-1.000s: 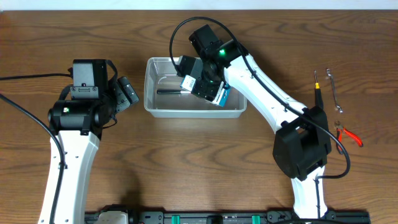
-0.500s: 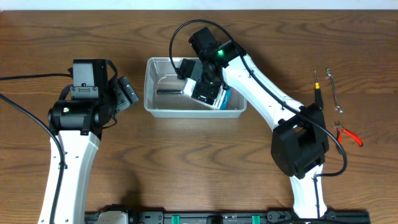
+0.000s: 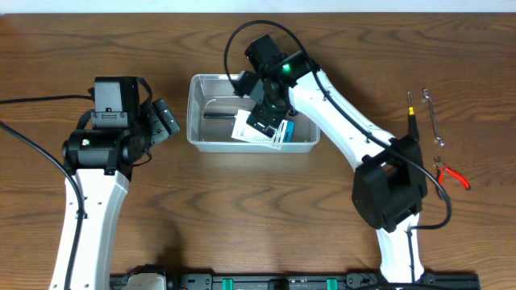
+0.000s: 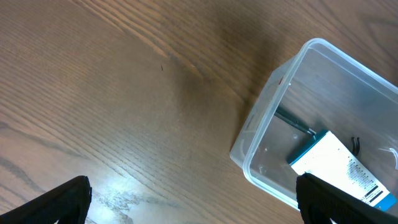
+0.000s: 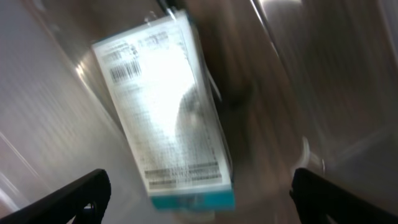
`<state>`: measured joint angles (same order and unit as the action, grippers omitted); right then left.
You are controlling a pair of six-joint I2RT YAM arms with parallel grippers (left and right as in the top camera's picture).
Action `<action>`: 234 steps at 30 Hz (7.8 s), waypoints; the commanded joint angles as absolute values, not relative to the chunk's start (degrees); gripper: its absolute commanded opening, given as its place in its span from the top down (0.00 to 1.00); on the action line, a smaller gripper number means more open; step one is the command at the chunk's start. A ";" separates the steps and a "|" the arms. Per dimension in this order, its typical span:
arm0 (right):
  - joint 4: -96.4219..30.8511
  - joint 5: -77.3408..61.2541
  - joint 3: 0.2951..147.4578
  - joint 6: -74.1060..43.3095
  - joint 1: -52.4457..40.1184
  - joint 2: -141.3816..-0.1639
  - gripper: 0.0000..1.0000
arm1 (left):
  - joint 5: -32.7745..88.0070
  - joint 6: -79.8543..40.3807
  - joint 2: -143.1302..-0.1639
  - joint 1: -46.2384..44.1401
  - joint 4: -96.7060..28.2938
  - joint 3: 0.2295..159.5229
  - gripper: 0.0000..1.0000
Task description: Pack container
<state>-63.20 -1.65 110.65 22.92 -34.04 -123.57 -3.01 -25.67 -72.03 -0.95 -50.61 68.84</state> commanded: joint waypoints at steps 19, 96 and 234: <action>-90.61 10.09 114.56 -0.93 -6.48 -100.53 0.01 | -3.70 -25.54 -72.44 -0.71 -50.74 69.45 0.02; -69.56 5.76 103.35 8.84 11.07 -134.82 0.24 | -3.70 -25.54 -72.44 -0.71 -50.74 69.45 0.02; -61.25 2.17 100.42 18.92 17.63 -123.02 0.13 | -3.70 -25.54 -72.44 -0.71 -50.74 69.45 0.02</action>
